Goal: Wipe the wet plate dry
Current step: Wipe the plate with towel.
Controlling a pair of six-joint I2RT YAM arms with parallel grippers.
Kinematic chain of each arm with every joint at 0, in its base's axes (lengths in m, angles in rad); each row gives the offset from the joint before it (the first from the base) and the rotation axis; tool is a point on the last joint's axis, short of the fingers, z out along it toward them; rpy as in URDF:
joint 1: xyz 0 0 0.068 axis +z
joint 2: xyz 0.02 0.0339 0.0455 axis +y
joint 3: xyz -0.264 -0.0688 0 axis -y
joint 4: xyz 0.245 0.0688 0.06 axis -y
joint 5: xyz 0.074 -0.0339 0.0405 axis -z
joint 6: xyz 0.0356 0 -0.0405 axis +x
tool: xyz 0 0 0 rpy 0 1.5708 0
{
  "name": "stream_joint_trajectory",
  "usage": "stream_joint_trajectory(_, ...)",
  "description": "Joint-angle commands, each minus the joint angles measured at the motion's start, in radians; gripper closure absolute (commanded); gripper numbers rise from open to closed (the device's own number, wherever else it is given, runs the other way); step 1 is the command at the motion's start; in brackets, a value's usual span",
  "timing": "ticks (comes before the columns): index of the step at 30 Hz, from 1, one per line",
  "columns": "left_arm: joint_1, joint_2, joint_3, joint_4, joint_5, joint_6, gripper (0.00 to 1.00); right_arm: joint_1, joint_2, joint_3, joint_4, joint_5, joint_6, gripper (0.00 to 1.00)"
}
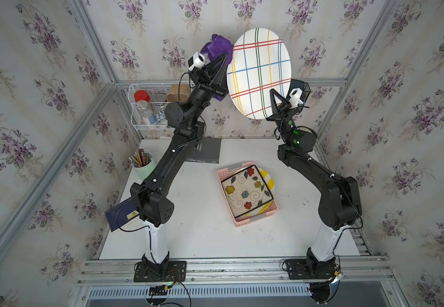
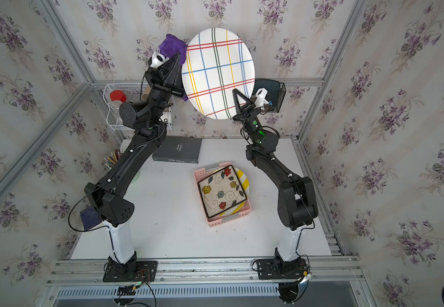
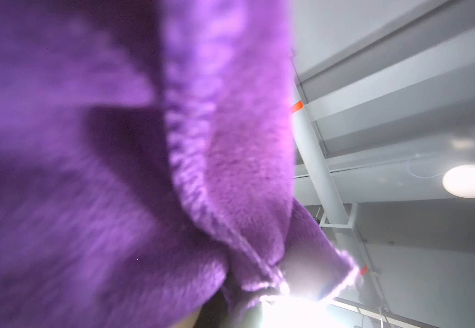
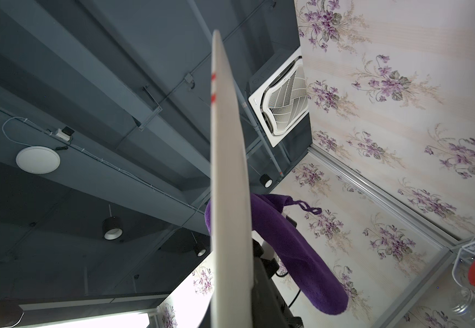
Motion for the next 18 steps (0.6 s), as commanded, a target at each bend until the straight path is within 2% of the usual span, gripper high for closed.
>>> stream_joint_trajectory(1,0.022,0.007,-0.005,-0.073,0.1,0.023,1.0,-0.018,-0.036,-0.017,0.18,-0.072,0.007,1.0)
stream_joint_trajectory(4,0.055,-0.011,-0.036,-0.068,0.11,0.03,1.0,-0.065,-0.047,-0.016,0.217,-0.046,0.04,1.0)
stream_joint_trajectory(8,0.074,-0.048,-0.073,-0.09,0.123,0.065,1.0,-0.087,-0.056,-0.024,0.196,-0.075,0.046,1.0)
stream_joint_trajectory(15,0.059,-0.043,-0.019,-0.113,0.128,0.079,1.0,-0.073,-0.046,-0.064,0.153,-0.116,0.045,1.0)
stream_joint_trajectory(18,0.028,-0.019,0.035,-0.125,0.12,0.068,1.0,-0.053,-0.027,-0.031,0.131,-0.14,0.038,1.0)
